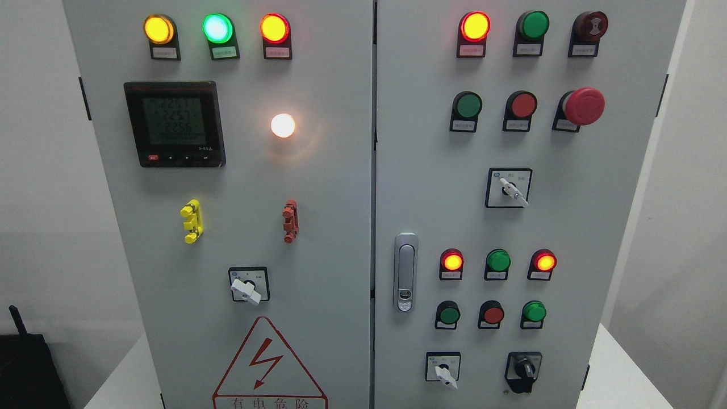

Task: Trip black knob to open circuit

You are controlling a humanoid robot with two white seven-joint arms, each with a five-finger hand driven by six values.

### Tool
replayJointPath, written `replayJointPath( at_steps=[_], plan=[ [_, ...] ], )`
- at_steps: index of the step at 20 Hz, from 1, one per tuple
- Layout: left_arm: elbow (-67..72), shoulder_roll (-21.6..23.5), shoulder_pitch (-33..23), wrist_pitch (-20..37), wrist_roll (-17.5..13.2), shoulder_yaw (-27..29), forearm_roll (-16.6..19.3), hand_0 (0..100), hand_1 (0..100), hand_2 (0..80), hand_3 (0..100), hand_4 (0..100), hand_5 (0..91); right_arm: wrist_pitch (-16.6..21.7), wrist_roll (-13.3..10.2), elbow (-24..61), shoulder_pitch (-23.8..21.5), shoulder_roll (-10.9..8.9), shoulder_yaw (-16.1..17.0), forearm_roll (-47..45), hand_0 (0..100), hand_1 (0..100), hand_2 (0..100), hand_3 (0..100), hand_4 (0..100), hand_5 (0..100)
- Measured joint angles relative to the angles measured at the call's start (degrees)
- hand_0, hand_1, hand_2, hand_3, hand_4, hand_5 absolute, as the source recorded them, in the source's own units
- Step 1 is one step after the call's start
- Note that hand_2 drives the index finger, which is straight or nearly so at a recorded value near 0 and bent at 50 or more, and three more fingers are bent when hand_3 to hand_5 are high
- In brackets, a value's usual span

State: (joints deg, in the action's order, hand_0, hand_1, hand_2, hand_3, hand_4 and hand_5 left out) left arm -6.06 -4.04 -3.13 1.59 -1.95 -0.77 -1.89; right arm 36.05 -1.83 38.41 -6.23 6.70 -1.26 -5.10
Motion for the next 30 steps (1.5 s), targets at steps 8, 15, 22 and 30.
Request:
replayJointPath(
  at_steps=[8, 15, 22, 30],
  plan=[
    [0.0, 0.0, 0.0, 0.0, 0.0, 0.0, 0.0, 12, 39, 0.0, 0, 0, 0.0, 0.1, -0.8, 8.6, 0.0, 0.08, 0.1, 0.0, 71, 79, 0, 88, 75, 65],
    [0.0, 0.0, 0.0, 0.0, 0.0, 0.0, 0.0, 12, 39, 0.0, 0, 0, 0.0, 1.0, -1.0, 16.2, -0.6, 0.19, 0.0, 0.0, 84, 82, 0, 91, 78, 70],
    [0.0, 0.0, 0.0, 0.0, 0.0, 0.0, 0.0, 12, 39, 0.0, 0, 0, 0.0, 1.8, -1.0, 24.5, -2.9, 0.19, -0.3, 0.0, 98, 84, 0, 98, 86, 82],
    [0.0, 0.0, 0.0, 0.0, 0.0, 0.0, 0.0, 12, 39, 0.0, 0, 0, 0.0, 1.9, -1.3, 35.5, -6.5, 0.19, -2.7, 0.1, 100, 86, 0, 100, 89, 83]
  ],
)
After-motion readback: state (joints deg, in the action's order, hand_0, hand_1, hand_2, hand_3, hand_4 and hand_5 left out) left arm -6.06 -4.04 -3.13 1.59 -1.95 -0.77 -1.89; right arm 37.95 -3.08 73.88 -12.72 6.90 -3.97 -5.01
